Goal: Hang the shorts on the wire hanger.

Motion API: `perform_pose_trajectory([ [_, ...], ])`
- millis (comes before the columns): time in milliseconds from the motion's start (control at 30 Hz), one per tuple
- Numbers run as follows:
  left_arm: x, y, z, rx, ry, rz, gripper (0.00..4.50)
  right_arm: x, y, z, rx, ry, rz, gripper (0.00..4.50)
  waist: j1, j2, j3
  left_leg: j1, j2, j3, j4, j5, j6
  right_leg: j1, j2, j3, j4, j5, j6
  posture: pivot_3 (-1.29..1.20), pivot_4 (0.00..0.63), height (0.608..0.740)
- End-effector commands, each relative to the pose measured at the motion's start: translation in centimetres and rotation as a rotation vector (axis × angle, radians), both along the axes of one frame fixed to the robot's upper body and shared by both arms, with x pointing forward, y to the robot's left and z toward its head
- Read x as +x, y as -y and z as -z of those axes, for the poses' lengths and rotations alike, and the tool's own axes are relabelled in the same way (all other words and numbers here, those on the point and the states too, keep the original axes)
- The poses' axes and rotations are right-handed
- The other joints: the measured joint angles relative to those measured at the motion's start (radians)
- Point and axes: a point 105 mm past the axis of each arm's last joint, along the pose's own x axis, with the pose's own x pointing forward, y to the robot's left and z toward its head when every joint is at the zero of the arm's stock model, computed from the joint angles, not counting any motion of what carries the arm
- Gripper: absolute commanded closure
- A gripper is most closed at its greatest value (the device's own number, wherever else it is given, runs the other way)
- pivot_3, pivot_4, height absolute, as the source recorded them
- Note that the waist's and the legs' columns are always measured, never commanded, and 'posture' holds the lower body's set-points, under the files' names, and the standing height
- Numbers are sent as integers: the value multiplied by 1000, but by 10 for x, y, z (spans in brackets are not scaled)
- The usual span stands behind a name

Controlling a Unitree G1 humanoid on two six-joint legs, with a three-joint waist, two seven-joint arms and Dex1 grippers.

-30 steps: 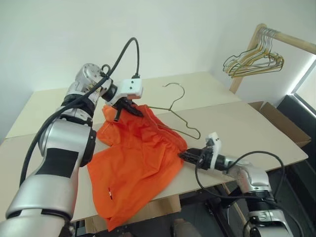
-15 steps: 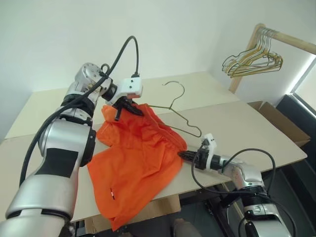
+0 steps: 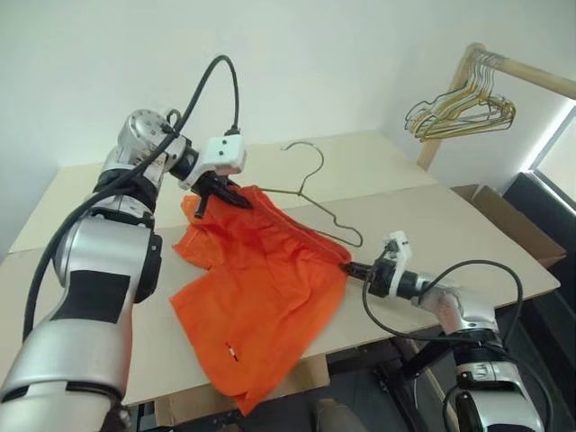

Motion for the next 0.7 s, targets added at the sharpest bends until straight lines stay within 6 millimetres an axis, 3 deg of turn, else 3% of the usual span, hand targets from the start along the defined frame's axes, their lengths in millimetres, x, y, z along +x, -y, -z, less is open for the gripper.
perform_pose_trajectory([
  [33, 0, -11, -25, 15, 89, -4, 4500, 3, 14, -8, 3, 8, 33, 4405, 0, 0, 0, 0, 0, 0, 0, 0, 0, 0, 0, 0, 0, 0, 0, -135, 0, 740],
  [700, -1, -27, -26, -1, 110, -23, 4500, 2, 26, 2, -50, -71, 6, 4405, 4, 0, 0, 0, 0, 0, 0, 0, 0, 0, 0, 0, 0, 0, 0, -130, 0, 740],
])
